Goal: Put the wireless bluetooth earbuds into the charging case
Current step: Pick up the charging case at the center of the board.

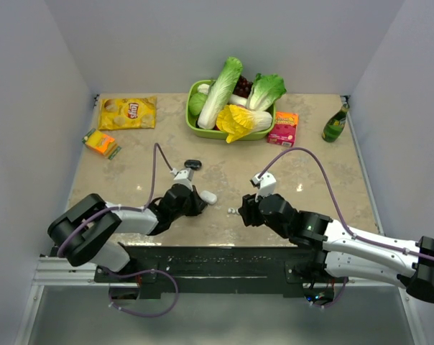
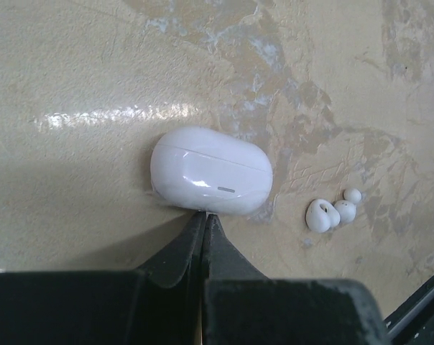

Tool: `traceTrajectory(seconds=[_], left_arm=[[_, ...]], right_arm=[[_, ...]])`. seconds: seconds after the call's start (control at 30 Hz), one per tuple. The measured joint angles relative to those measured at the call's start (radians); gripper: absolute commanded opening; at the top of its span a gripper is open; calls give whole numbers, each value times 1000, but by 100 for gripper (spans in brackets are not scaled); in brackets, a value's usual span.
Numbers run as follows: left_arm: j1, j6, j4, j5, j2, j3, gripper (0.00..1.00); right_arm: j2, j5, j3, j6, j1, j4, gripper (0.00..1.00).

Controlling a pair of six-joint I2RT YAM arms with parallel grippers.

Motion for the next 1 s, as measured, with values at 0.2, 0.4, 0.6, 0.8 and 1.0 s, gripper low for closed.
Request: traceTrajectory(seconds=[0.2,0.4,0.6,0.8,1.0], left_arm=[[-2,8,-6,4,17,21,4],[-49,58,-159,-66,-176,18,100],[-68,72,-258,-206,-375,19,100],[-53,81,-211,-274,-420,-30,100],[-10,199,-265,-145,-316,71,100]], right_arm=[[-1,0,0,0,0,-1,52],[-23,1,0,-3,0,-8,53],[-21,19,1,-15,0,-8,53],[-8,23,3,-23,0,-8,53],[-35,26,3,-32,0,-12,53]])
